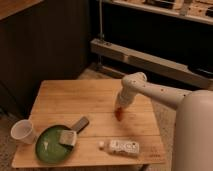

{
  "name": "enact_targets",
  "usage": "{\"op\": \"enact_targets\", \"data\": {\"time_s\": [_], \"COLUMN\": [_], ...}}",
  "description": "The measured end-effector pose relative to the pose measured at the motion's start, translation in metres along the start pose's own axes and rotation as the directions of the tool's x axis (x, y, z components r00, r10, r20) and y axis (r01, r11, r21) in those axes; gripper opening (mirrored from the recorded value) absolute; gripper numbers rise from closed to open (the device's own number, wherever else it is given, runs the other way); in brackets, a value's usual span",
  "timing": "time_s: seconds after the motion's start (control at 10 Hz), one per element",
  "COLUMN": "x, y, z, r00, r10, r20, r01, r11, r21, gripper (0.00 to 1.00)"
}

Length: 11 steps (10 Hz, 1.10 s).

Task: Drag the pepper across the table

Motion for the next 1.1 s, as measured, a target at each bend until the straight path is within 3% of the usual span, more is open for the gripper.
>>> {"op": "enact_targets", "data": {"time_s": [0.6, 1.1], "x": [0.006, 0.012], "y": [-0.023, -0.042], "z": [-0.002, -0.014], "r00": [0.998, 0.996], "r10": [0.049, 0.087], "r20": [-0.03, -0.025], "r01": [-0.049, -0.087], "r11": [0.999, 0.996], "r21": [0.006, 0.014], "gripper": [0.0, 0.0]}}
